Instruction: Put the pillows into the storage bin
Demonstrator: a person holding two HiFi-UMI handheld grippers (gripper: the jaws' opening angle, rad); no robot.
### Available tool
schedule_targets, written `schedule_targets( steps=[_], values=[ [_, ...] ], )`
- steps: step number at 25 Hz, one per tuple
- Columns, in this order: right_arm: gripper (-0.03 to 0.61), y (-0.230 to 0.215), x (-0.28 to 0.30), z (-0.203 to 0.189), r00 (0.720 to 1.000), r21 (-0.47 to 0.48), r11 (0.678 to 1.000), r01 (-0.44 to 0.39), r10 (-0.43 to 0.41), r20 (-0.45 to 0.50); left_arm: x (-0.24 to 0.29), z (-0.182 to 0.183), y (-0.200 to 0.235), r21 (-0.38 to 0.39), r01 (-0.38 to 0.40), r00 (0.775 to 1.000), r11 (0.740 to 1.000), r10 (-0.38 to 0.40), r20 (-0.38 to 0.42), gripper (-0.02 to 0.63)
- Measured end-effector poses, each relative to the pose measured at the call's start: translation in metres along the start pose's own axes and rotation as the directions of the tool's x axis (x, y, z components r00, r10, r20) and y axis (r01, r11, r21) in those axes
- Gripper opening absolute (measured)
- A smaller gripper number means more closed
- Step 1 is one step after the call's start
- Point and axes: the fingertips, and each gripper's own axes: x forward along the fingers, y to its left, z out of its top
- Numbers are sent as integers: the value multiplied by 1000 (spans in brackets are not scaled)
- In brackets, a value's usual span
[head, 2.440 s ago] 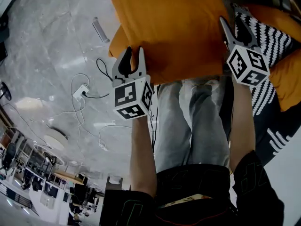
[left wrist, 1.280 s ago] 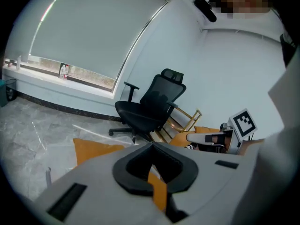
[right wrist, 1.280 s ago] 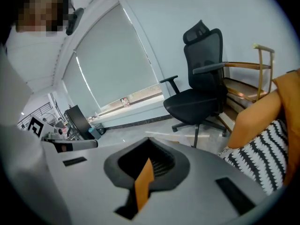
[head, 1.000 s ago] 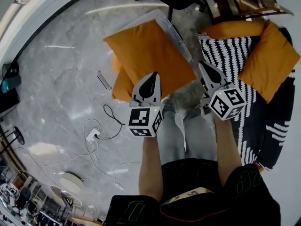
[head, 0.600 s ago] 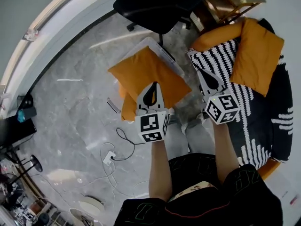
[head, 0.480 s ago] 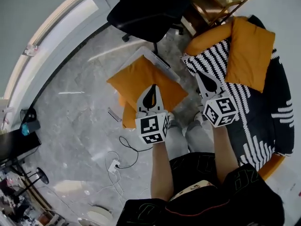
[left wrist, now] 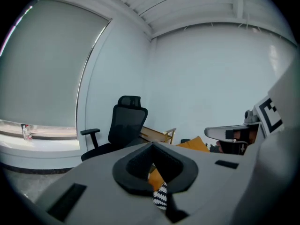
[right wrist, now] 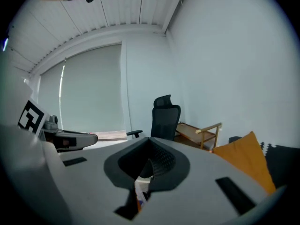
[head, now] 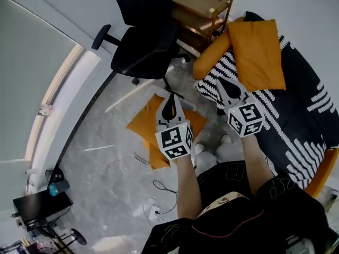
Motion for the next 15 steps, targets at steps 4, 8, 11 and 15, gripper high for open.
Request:
schedule_targets(
  steps=[4, 8, 11, 15],
  values=[
    [3, -42, -24, 26, 997, -1, 998, 69, -69, 38, 15, 26, -32, 52, 29, 999, 998, -30, 24, -3],
    [2, -102, -54, 61, 977, 33, 983, 179, -181, 110, 36, 66, -82, 117, 101, 991, 988, -111, 81, -3],
    [2, -135, -76, 84, 961, 56, 975, 217, -223, 166, 47, 91, -122, 157, 151, 978, 976, -170, 118, -4],
    [2, -166, -93, 110, 947, 47, 970, 238, -243, 211, 64, 119, -168, 203, 206, 959, 957, -239, 153, -3]
  ],
)
